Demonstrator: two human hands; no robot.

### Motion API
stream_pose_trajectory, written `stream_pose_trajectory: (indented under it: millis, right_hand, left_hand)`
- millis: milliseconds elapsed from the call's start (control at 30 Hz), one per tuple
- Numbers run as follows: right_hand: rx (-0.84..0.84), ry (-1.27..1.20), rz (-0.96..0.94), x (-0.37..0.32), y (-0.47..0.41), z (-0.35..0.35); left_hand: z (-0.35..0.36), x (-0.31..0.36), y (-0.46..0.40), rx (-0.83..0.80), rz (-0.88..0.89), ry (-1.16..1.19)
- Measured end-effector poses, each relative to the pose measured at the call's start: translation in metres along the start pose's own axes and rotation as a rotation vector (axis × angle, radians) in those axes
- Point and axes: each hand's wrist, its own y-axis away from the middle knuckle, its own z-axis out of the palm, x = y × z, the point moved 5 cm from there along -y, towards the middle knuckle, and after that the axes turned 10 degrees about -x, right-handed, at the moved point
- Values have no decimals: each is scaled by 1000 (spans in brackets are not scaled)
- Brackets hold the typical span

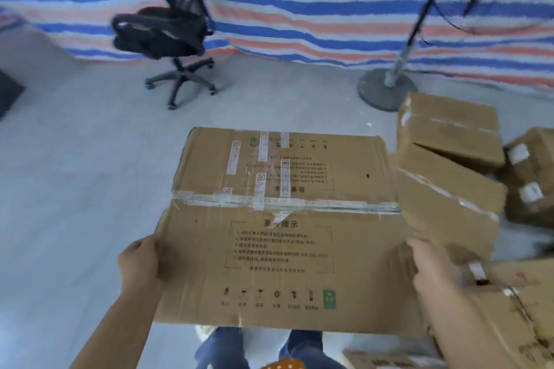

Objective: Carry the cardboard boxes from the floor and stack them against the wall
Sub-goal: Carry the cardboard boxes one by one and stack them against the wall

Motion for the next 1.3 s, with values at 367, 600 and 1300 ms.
stream_pose_trajectory:
  millis: [367,600,1300]
  right_hand:
    - [-445,317,-150,35,166,246]
    - [-674,468,-175,109,312,392]
    - [-1090,802,-350,222,612,816]
  left_hand:
    - [-303,-120,-11,399,-176,372]
    - [-485,-190,4,689,-230,541]
    - [-763,-285,-117,1111,-366,892]
